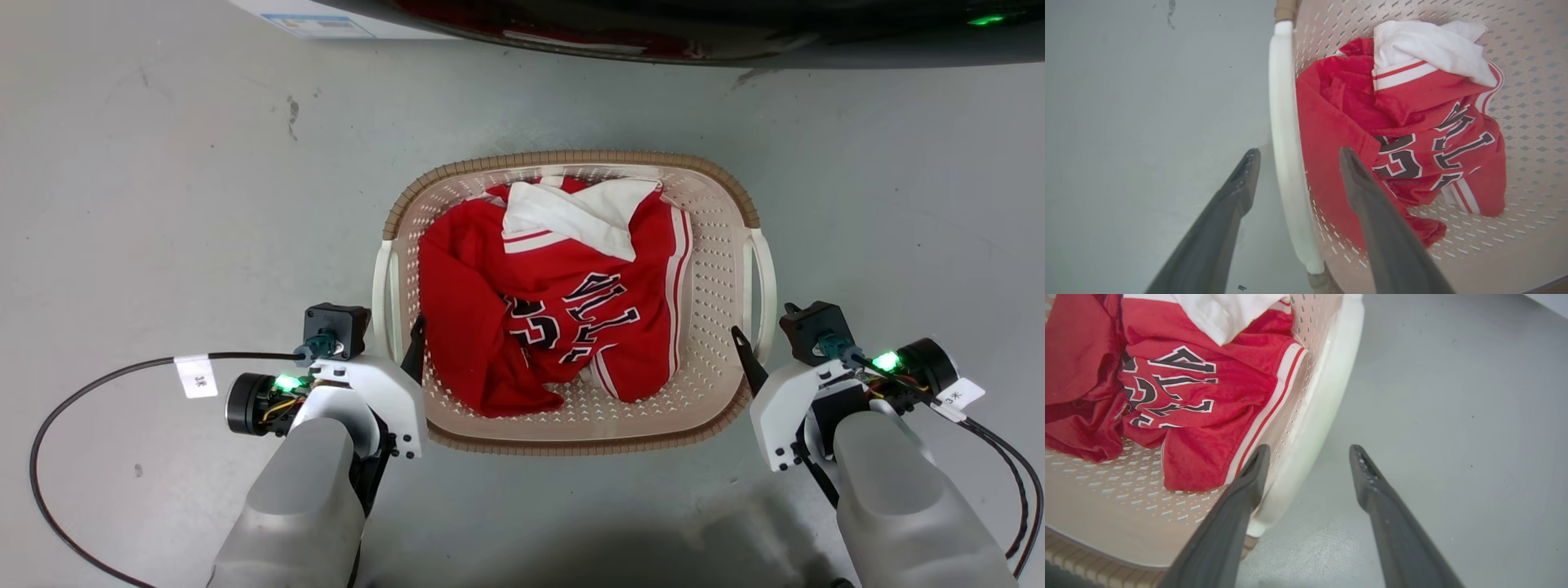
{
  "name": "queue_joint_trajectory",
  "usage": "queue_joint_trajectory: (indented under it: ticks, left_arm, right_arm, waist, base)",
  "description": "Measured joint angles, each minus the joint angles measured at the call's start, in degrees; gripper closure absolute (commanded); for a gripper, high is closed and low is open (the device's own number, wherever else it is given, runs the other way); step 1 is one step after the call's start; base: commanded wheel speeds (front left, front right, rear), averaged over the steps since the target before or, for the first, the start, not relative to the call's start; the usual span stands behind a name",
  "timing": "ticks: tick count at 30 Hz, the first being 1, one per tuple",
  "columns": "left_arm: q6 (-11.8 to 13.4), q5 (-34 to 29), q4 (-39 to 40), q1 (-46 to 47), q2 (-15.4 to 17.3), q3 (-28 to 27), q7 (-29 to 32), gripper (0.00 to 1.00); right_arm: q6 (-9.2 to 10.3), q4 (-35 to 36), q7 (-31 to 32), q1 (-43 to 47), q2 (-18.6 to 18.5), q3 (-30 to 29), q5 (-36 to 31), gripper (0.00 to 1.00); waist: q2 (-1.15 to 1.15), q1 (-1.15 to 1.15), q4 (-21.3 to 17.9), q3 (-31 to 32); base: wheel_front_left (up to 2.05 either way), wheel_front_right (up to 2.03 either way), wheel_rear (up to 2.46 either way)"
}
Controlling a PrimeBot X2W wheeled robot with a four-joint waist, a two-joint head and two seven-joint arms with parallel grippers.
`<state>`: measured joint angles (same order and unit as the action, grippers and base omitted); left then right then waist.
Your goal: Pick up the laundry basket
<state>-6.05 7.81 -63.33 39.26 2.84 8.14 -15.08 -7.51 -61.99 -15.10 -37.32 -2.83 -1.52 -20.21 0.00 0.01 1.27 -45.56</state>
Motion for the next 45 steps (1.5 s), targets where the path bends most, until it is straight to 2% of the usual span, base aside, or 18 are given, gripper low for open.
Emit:
queue_joint_trajectory:
  ticks: [6,7,8,9,17,24,30,45]
  left_arm:
    - [0.0,0.6,-0.9,0.8,0.0,1.1,0.0,0.00]
    - [-0.1,0.6,-1.0,0.8,0.0,1.4,0.0,0.03]
    - [-0.1,0.6,-0.9,0.8,0.0,1.5,0.0,0.88]
    - [-0.3,0.7,-1.4,1.0,0.0,1.8,0.0,1.00]
    - [-0.7,1.4,-3.3,1.8,-0.1,2.9,0.0,1.00]
    - [-0.9,2.0,-5.4,1.1,-0.2,3.4,0.0,1.00]
    - [-1.1,3.6,-8.1,0.1,-0.2,4.8,0.1,1.00]
    - [-1.3,10.0,-10.1,-5.9,0.0,10.5,7.6,1.00]
  right_arm:
    - [0.00,-1.5,0.0,-1.1,0.0,0.7,0.7,0.00]
    - [0.00,-1.9,0.0,-1.3,0.0,0.8,1.0,0.00]
    - [-0.01,-2.2,0.0,-1.5,0.0,0.9,1.4,0.54]
    - [-0.01,-2.7,0.0,-1.7,0.0,1.1,1.8,1.00]
    - [-0.01,-5.2,0.0,-2.6,0.3,2.7,3.8,1.00]
    - [-0.01,-7.2,0.0,-2.2,0.2,4.6,5.6,1.00]
    - [-0.01,-9.4,0.6,-1.0,0.2,7.2,7.5,1.00]
    - [0.01,-11.1,8.5,4.5,0.1,19.9,18.6,1.00]
  waist:
    - [0.00,0.00,0.0,-0.9]
    - [0.00,0.00,0.0,-0.9]
    - [0.00,0.00,-0.1,-1.0]
    - [0.00,0.00,-0.1,-1.1]
    - [0.00,0.00,-0.4,-0.6]
    - [0.00,0.00,-0.8,2.6]
    - [0.00,0.00,-1.2,7.3]
    - [0.00,-0.01,-2.5,22.6]
  base:
    - [0.00,0.00,0.00]
    - [0.00,0.00,0.00]
    - [0.00,0.00,0.00]
    - [0.00,0.00,0.00]
    - [0.00,0.00,0.00]
    - [0.00,0.00,0.00]
    - [0.00,0.00,0.00]
    - [0.00,0.00,0.00]
